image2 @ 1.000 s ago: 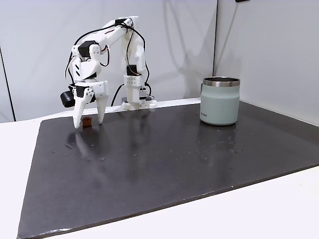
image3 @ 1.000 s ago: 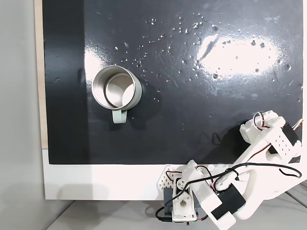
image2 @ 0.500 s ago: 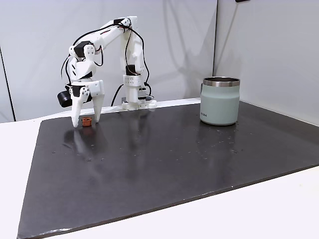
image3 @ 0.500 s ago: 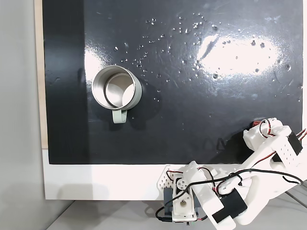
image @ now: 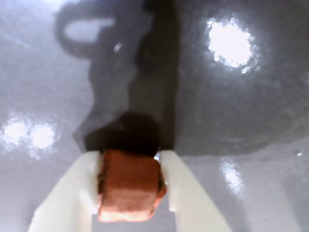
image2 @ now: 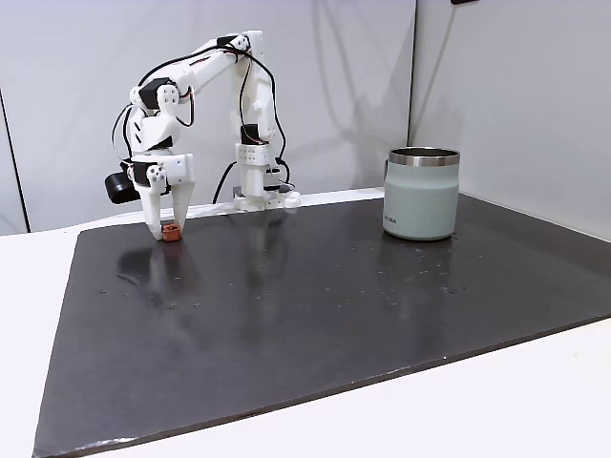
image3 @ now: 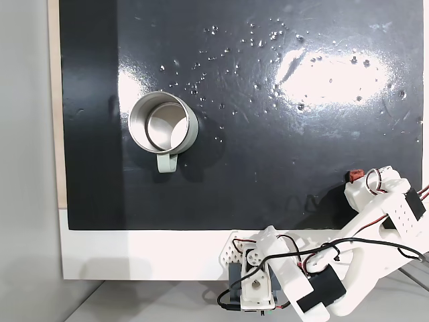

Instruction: Grasp a cube and put it in the cup.

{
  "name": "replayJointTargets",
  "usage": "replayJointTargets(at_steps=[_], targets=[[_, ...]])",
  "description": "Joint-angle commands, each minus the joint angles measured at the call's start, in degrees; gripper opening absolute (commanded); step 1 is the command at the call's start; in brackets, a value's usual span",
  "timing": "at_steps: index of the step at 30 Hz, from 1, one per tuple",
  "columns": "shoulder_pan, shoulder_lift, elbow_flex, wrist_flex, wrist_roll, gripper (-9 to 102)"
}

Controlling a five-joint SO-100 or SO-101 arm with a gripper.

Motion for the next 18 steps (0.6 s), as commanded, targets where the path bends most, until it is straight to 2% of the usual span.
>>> replayJointTargets(at_steps=[1,8,18], targets=[[0.62,0.88,0.44,-0.26,0.53,0],[-1.58,6.33,-0.26,2.90,2.20,0],[-8.70,23.64,-6.15,13.71,5.45,0]])
